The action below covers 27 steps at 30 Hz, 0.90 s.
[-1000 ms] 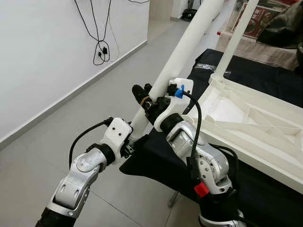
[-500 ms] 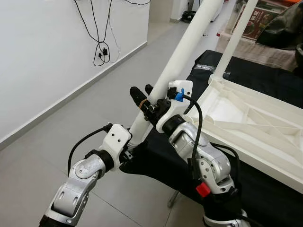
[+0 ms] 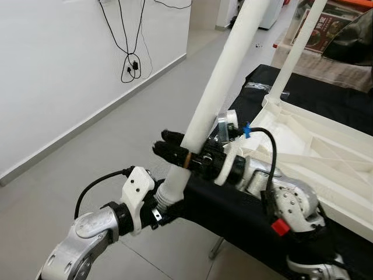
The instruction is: Building children table
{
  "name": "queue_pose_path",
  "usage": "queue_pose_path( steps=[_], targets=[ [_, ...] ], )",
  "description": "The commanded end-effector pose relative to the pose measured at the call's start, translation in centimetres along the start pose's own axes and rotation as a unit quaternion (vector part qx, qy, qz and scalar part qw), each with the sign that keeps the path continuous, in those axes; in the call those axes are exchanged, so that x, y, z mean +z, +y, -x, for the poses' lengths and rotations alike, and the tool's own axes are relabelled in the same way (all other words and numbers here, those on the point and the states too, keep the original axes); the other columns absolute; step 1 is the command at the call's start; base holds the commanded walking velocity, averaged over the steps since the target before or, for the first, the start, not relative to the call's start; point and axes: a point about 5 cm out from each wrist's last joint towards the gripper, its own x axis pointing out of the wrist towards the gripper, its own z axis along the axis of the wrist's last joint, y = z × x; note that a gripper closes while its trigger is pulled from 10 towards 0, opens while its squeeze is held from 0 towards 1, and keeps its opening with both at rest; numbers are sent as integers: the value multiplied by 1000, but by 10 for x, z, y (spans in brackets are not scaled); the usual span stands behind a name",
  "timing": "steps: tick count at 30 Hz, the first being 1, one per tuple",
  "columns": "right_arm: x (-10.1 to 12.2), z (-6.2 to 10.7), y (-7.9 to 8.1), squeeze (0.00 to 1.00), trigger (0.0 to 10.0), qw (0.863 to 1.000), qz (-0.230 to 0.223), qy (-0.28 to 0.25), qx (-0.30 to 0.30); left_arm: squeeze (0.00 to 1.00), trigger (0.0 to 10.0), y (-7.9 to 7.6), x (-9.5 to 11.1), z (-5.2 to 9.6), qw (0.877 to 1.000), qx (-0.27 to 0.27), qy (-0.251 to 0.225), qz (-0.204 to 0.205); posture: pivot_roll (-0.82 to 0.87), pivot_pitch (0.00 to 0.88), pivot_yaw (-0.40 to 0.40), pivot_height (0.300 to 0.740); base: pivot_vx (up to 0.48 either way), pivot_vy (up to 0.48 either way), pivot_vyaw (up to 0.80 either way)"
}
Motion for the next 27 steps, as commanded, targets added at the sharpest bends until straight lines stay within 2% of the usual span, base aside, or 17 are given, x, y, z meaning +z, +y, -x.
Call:
queue_pose_path(
  steps=[1,12,23,24,25,26,27],
  targets=[
    [2,0,3,0,10000,999,-8,7,43,0,10000,-10,0,1,999,-33,3,29,121,80,-79,740,0,0,0],
    [9,2,2,0,10000,995,-5,35,98,0,10000,-29,-2,3,993,-81,3,82,120,89,-81,740,0,0,0],
    [6,3,5,0,10000,989,-15,58,136,0,10000,-30,-1,4,991,-85,9,98,114,90,-79,740,0,0,0],
    [6,4,6,0,6000,988,-18,60,140,0,10000,-31,-1,4,991,-87,10,102,111,89,-79,740,0,0,0],
    [6,4,6,0,6000,988,-18,60,140,0,10000,-31,-1,4,991,-87,10,102,111,89,-79,740,0,0,0],
    [6,4,6,0,4588,988,-19,62,142,0,10000,-31,-2,4,991,-88,10,105,111,90,-81,740,0,0,0],
    [6,5,6,0,0,987,-19,64,143,0,10000,-32,-2,4,990,-87,9,110,110,89,-79,740,0,0,0]
  ],
)
